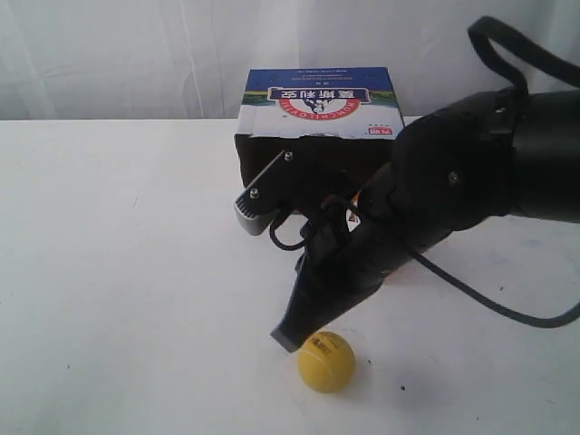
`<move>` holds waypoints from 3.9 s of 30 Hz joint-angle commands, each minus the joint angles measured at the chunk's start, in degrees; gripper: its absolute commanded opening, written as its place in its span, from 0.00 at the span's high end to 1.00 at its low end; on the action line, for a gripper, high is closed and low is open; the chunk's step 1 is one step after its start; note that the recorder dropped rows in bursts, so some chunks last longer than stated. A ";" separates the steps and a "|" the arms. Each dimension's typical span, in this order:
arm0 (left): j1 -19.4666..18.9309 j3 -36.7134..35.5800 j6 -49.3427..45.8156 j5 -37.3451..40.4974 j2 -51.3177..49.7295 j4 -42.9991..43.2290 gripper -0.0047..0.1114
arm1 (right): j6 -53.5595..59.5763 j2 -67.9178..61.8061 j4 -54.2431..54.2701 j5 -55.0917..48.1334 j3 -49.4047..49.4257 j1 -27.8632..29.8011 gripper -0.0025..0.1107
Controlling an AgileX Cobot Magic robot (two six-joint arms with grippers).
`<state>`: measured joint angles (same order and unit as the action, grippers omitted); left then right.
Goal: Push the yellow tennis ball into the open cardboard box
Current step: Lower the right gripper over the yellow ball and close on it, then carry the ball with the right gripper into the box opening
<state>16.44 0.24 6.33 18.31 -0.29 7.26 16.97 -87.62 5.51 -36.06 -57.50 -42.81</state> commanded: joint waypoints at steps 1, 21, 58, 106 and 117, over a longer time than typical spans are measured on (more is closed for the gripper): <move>0.29 -0.24 -0.13 1.00 0.29 0.13 0.96 | -2.61 0.16 -1.93 -4.20 1.21 -0.04 0.98; 0.29 -0.24 -0.13 1.00 0.29 0.13 0.96 | -3.49 -7.93 -3.87 1.02 4.32 0.56 0.98; 0.29 -0.24 -0.13 1.00 0.29 0.13 0.96 | -7.10 -14.94 -15.66 9.67 -3.94 5.06 0.98; 0.29 -0.24 -0.13 1.00 0.29 0.13 0.96 | -11.13 -14.18 -15.56 0.78 -3.91 1.75 0.98; 0.29 -0.24 -0.13 1.00 0.29 0.13 0.96 | -17.81 -15.00 -27.19 3.95 -19.14 5.00 0.98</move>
<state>16.44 0.24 6.33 18.31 -0.29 7.26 1.67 -107.05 -20.03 -30.74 -76.92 -36.92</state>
